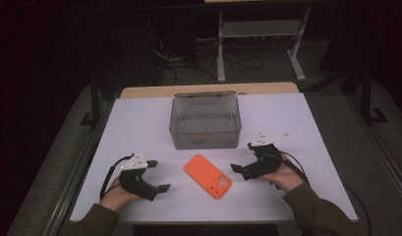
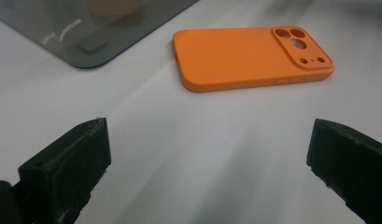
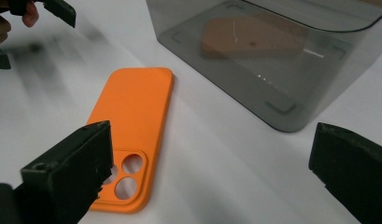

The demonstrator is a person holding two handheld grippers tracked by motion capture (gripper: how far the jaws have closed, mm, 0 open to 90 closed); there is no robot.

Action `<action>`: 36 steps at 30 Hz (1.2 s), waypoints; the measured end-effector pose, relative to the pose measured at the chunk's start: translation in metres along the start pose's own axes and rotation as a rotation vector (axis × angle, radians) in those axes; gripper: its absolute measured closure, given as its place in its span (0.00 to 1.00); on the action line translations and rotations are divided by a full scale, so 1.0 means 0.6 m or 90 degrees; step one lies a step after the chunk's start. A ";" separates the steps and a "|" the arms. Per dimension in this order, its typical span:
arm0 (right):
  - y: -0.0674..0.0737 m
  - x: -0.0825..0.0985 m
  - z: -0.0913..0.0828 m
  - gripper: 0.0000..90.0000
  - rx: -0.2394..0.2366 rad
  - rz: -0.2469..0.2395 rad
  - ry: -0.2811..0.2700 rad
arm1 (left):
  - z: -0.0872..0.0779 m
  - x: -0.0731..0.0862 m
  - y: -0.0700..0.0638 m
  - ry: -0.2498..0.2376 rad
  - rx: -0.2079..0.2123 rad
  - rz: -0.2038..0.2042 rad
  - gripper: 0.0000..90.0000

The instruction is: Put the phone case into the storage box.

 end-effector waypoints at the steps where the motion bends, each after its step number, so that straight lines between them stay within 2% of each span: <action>1: 0.000 -0.001 0.002 0.00 -0.001 -0.003 0.001 | 0.000 0.000 0.000 0.000 0.000 0.000 0.00; 36: 0.028 -0.033 0.055 0.00 -0.031 -0.014 0.013 | -0.001 -0.002 0.000 -0.008 0.000 -0.004 0.00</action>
Point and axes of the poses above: each handheld gripper's, and its own axes: z roughly forward along the jaws, x roughly out of its underside, y roughly to its left, the point moved 3 cm from there along z, roughly forward along the jaws, and after that the axes turned 12 degrees about -y, right-handed, at the moved point
